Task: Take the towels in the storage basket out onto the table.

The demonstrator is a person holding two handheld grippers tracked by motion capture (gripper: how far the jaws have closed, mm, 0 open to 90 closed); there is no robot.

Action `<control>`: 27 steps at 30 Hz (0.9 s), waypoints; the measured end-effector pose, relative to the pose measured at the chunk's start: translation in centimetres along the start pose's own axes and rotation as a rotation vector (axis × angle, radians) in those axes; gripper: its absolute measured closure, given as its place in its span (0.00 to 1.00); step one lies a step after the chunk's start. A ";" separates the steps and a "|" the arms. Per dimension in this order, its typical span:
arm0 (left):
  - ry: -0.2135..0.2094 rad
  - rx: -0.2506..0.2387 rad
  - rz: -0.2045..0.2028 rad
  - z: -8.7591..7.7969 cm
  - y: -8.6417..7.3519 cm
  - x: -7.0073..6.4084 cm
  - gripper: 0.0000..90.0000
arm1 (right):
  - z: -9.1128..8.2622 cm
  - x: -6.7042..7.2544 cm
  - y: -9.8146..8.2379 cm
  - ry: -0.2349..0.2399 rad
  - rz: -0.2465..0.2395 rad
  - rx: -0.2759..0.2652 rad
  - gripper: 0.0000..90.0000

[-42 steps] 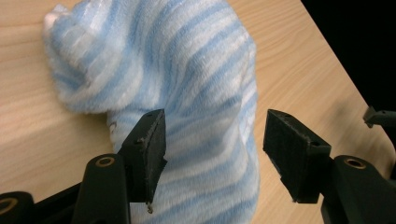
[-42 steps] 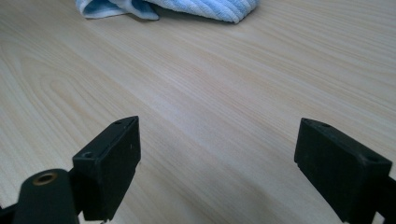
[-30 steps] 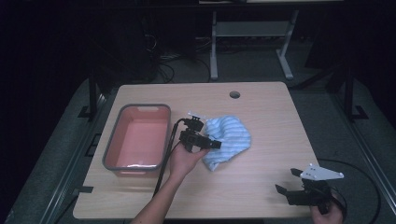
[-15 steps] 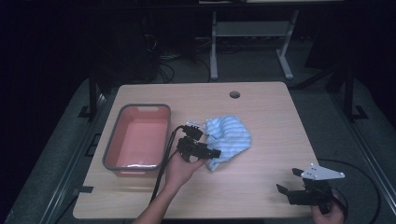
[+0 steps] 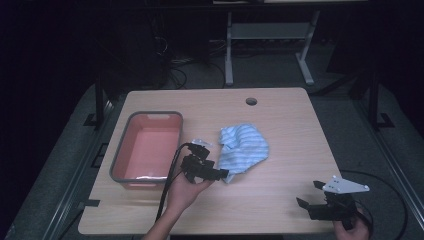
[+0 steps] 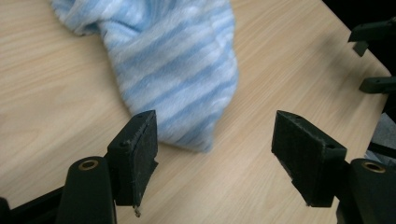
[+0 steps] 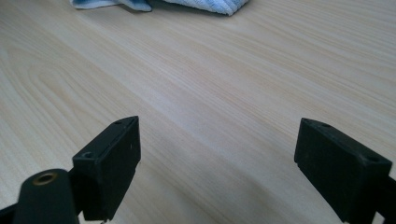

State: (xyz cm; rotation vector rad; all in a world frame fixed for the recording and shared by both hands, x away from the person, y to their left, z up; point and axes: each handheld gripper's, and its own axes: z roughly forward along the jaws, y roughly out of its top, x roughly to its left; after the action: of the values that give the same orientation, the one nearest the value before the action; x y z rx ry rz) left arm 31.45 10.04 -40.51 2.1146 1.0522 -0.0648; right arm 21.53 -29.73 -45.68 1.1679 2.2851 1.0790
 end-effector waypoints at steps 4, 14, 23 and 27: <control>0.002 0.006 0.011 0.0 -0.7 0.1 0.35 | -0.1 0.1 -0.1 -0.005 0.000 0.002 0.16; -0.010 0.003 0.023 0.0 -2.1 -0.3 0.33 | -0.1 0.1 -0.2 -0.006 0.002 0.006 0.16; -0.007 0.014 0.042 -0.1 -3.3 -0.4 0.32 | 0.0 0.4 -0.3 0.000 0.003 0.010 0.16; 0.010 0.025 0.066 -0.1 -4.0 -0.8 0.32 | 0.2 0.6 -0.2 0.004 -0.003 0.012 0.16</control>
State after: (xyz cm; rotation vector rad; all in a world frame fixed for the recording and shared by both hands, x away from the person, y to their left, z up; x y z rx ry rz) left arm 28.12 11.04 -42.59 2.1724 0.9910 -0.0358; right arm 21.17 -29.27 -45.93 1.1678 2.2989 1.0686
